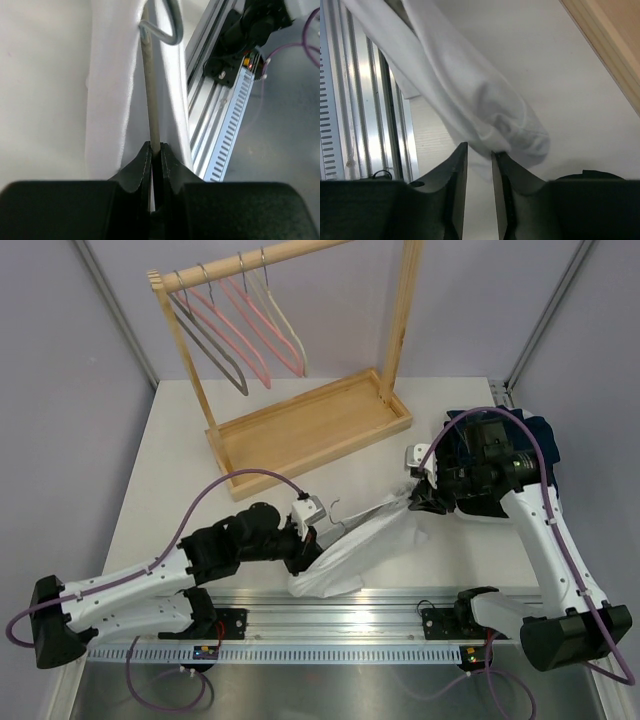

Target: Remove the skirt from the hanger

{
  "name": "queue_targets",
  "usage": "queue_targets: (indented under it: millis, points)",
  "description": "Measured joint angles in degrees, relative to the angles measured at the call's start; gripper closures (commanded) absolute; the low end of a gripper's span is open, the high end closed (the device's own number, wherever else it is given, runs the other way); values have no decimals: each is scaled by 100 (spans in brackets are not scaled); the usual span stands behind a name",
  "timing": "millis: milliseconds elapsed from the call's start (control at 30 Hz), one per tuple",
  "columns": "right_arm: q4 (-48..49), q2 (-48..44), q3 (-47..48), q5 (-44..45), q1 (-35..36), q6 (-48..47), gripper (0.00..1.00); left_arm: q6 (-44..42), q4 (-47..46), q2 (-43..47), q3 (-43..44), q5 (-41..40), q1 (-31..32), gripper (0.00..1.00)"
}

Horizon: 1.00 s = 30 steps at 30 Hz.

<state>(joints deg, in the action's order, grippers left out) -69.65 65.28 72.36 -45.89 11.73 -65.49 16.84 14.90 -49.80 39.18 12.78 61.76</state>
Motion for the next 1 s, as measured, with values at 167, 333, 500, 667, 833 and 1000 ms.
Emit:
queue_targets:
  millis: [167,333,500,667,833,1000]
  points:
    - [-7,-52,-70,-236,-216,-7,60,173,629,-459,7,92,24,100]
    - [-264,-212,144,-597,-225,140,58,417,909,-861,173,33,44,100]
    - [540,-636,122,-284,232,1530,45,570,955,-1154,525,-118,68,100]
    - [1790,-649,-297,931,1497,3499,41,570,1027,-1311,850,-442,271,100]
    - [2667,-24,-317,2455,1650,4830,35,544,1215,-1366,1075,-758,463,100]
    - [2835,356,-245,3434,1652,5431,28,435,1394,-1366,1108,-999,535,100]
